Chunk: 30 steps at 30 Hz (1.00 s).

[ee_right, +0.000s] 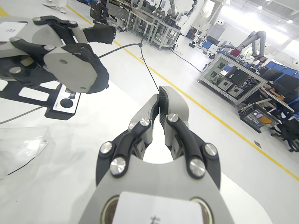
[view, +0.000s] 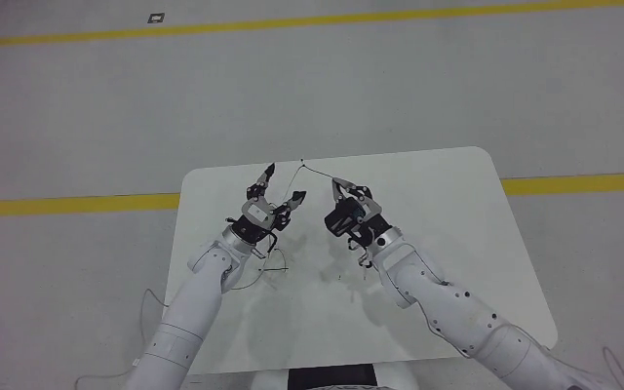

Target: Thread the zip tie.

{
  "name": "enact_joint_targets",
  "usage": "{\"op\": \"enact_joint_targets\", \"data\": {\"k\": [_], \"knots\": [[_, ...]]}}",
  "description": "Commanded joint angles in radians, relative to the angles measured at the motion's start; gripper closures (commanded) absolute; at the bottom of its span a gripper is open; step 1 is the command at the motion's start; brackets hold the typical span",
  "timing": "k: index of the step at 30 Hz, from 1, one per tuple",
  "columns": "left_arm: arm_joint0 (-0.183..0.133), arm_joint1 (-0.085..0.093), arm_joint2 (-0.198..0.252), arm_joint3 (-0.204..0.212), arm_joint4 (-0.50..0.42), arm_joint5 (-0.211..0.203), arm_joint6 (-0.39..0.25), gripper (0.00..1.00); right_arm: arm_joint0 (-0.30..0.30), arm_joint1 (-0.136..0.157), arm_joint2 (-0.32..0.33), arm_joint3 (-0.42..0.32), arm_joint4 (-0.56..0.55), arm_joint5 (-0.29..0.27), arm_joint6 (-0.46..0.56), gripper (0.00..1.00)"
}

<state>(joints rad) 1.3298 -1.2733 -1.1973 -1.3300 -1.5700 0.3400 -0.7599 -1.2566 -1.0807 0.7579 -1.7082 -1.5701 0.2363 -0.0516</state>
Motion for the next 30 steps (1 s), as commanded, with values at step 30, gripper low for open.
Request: {"op": "enact_joint_targets", "data": {"k": [30], "knots": [[0.0, 0.0, 0.0, 0.0, 0.0, 0.0, 0.0, 0.76, -0.062, -0.016, 0.084, -0.028, 0.045, -0.154, 0.048, 1.0]]}}
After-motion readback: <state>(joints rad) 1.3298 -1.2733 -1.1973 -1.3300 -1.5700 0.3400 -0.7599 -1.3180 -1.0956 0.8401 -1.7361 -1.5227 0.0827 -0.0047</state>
